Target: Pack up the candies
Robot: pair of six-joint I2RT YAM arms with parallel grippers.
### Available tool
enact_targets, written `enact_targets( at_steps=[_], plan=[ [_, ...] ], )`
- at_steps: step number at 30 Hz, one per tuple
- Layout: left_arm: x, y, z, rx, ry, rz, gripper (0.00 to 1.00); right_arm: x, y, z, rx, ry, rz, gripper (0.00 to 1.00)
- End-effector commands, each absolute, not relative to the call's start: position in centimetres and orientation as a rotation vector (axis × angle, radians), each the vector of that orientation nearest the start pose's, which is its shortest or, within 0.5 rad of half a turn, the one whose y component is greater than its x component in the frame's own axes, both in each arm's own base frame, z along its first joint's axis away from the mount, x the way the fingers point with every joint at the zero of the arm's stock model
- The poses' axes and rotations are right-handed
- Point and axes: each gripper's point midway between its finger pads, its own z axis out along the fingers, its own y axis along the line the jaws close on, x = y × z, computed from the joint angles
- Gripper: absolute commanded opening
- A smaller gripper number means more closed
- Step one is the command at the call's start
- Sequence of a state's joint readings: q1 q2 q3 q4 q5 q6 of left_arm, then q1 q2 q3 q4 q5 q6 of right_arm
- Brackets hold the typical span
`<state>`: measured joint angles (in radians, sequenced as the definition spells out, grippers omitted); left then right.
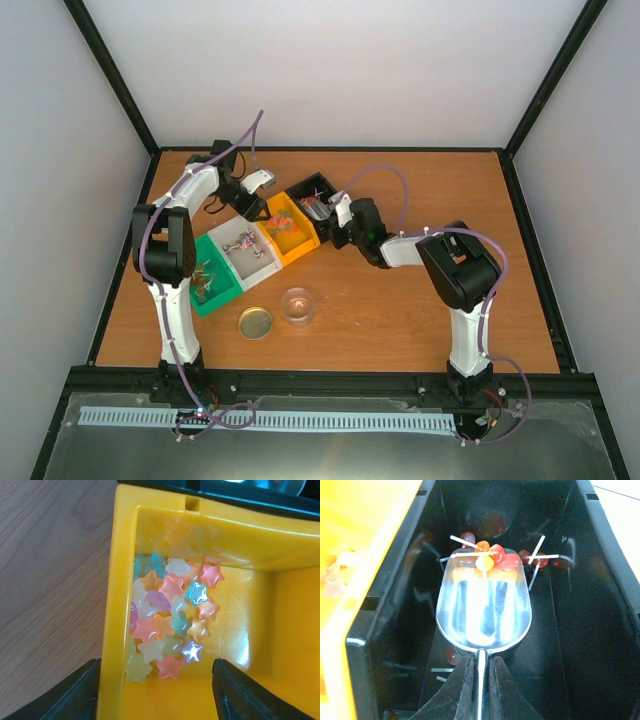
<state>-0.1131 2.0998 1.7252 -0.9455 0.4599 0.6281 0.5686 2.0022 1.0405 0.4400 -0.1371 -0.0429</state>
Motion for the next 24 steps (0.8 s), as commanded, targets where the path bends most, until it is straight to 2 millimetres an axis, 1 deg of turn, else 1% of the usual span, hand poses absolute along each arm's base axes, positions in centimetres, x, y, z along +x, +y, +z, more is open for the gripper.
enact_targets(
  at_steps=[1, 6, 10, 16, 21, 24],
  plan=[
    [45.0, -13.8, 10.6, 1.035, 2.493, -0.641, 0.62, 43.1, 31.7, 9.1, -0.691, 1.879, 0.54, 0.03],
    [44.8, -13.4, 11.5, 0.996, 2.496, -0.672, 0.66, 42.6, 30.9, 10.0, -0.657, 1.834, 0.562, 0.03],
    [44.6, -13.3, 12.0, 0.981, 2.502, -0.675, 0.68, 42.8, 29.7, 10.4, -0.596, 1.825, 0.567, 0.03],
    [44.3, -13.2, 12.6, 0.966, 2.508, -0.673, 0.69, 42.6, 28.5, 10.9, -0.54, 1.802, 0.577, 0.03],
    [44.3, -13.2, 13.0, 0.956, 2.51, -0.672, 0.7, 42.5, 27.8, 11.3, -0.509, 1.782, 0.617, 0.03],
    [44.2, -13.3, 13.1, 0.955, 2.511, -0.678, 0.7, 42.1, 27.7, 12.0, -0.511, 1.746, 0.654, 0.03]
  ],
)
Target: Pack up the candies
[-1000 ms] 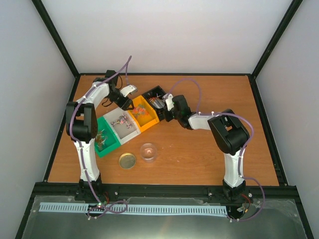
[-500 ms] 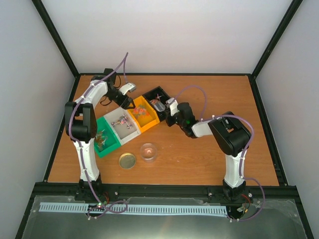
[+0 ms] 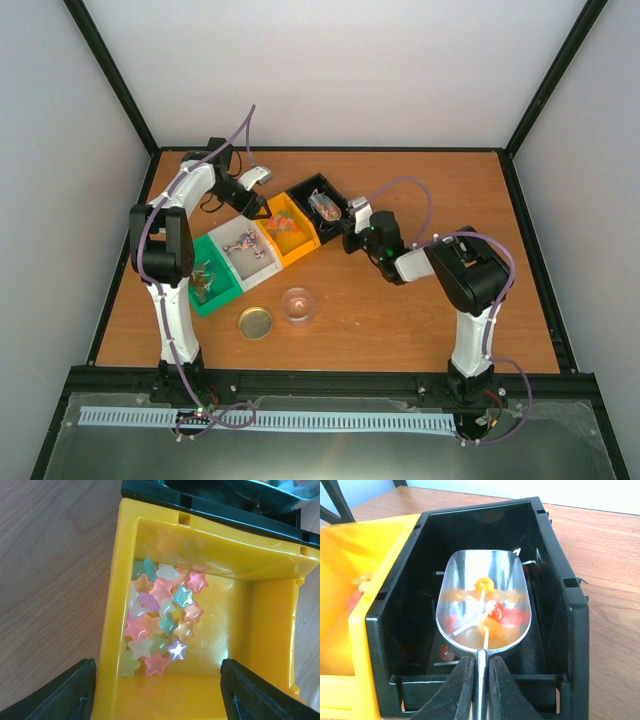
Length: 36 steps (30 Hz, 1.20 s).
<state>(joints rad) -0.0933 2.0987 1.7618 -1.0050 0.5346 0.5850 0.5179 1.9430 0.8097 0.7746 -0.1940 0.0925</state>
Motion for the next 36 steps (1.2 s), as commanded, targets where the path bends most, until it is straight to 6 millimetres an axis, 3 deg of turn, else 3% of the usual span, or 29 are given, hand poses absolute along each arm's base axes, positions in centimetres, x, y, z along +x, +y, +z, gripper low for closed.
enact_targets(
  at_steps=[1, 9, 16, 21, 25, 30, 36],
  plan=[
    [44.2, -13.2, 13.1, 0.952, 2.513, -0.678, 0.7, 42.0, 27.7, 12.3, -0.511, 1.734, 0.661, 0.03],
    [43.8, -13.3, 13.6, 0.946, 2.51, -0.701, 0.73, 41.7, 27.2, 15.1, -0.551, 1.678, 0.69, 0.03],
    [43.5, -13.5, 15.3, 0.903, 2.469, -0.777, 0.8, 39.2, 27.4, 18.1, -0.785, 1.627, 0.8, 0.03],
    [43.8, -12.6, 17.4, 0.817, 2.422, -0.818, 0.85, 35.7, 27.5, 19.7, -0.995, 1.614, 0.929, 0.03],
    [43.7, -11.8, 19.1, 0.773, 2.378, -0.803, 0.99, 32.6, 27.5, 21.1, -1.166, 1.582, 0.964, 0.03],
    [43.3, -11.4, 20.6, 0.737, 2.342, -0.784, 1.0, 28.8, 27.2, 22.9, -1.382, 1.514, 1.02, 0.03],
    [42.7, -11.7, 21.3, 0.72, 2.305, -0.801, 1.0, 23.7, 26.2, 23.1, -1.58, 1.393, 1.106, 0.03]
  ],
)
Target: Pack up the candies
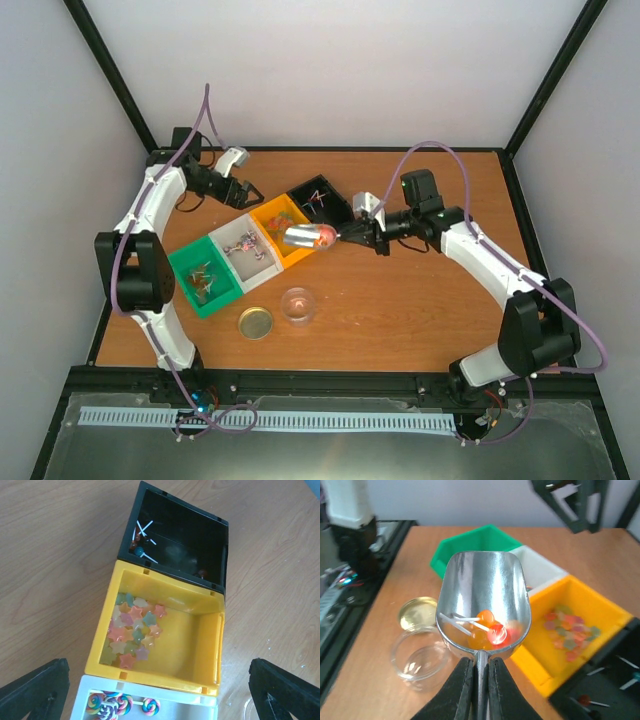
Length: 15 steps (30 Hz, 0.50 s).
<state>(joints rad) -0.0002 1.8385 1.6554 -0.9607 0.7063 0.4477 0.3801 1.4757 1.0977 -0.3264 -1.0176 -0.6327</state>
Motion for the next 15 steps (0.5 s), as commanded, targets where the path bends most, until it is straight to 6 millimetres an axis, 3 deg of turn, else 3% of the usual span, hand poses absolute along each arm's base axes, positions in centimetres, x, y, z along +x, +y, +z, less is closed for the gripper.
enact_targets(
  at_steps=[1, 7, 15],
  plan=[
    [42.6, -11.8, 21.5, 0.721, 2.298, -0.808, 1.0, 23.2, 26.0, 22.8, -1.596, 1.383, 1.113, 0.03],
    [42.2, -11.9, 21.6, 0.716, 2.296, -0.825, 1.0, 21.5, 25.1, 20.3, -1.669, 1.405, 1.107, 0.03],
    [42.3, -12.0, 21.7, 0.707, 2.293, -0.83, 1.0, 20.1, 25.4, 16.7, -1.811, 1.534, 1.002, 0.03]
  ],
)
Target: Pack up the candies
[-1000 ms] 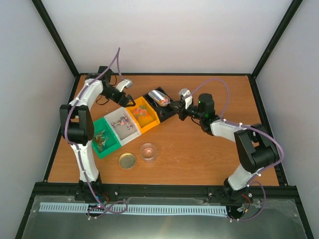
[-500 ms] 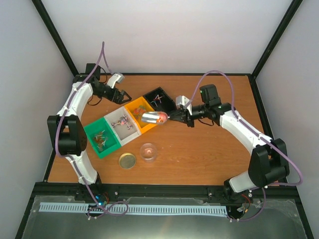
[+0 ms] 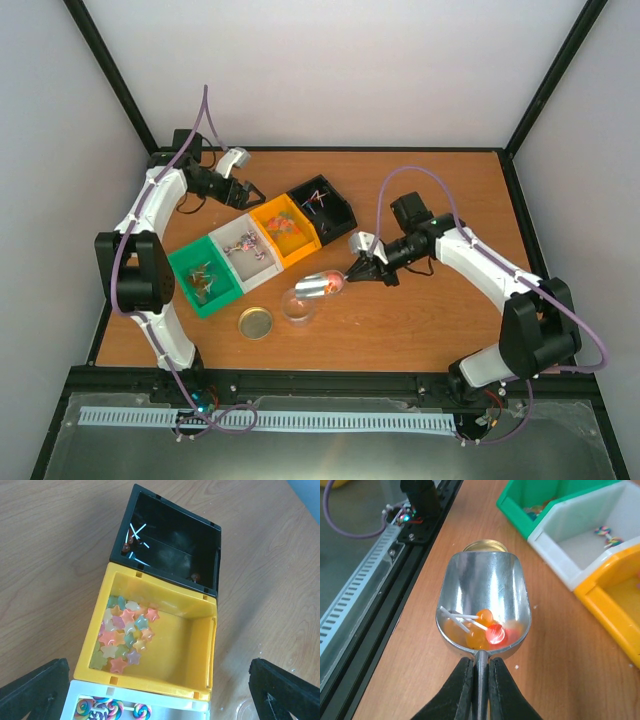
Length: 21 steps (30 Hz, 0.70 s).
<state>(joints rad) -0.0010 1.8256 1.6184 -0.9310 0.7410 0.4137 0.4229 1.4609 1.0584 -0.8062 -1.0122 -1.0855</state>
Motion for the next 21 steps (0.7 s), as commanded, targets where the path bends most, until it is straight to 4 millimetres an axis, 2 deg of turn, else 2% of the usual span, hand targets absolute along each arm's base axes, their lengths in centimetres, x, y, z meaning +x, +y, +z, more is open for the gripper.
enact_targets(
  at_steps=[1, 14, 21],
  plan=[
    [42.3, -12.0, 21.7, 0.706, 2.294, -0.833, 1.0, 20.1, 25.4, 16.4, -1.818, 1.551, 0.993, 0.03],
    [42.3, -12.1, 21.6, 0.702, 2.293, -0.849, 1.0, 20.8, 26.0, 14.2, -1.924, 1.701, 0.82, 0.03],
    [42.3, -12.1, 21.3, 0.702, 2.297, -0.852, 1.0, 21.4, 26.2, 14.6, -1.942, 1.758, 0.739, 0.03]
  ],
)
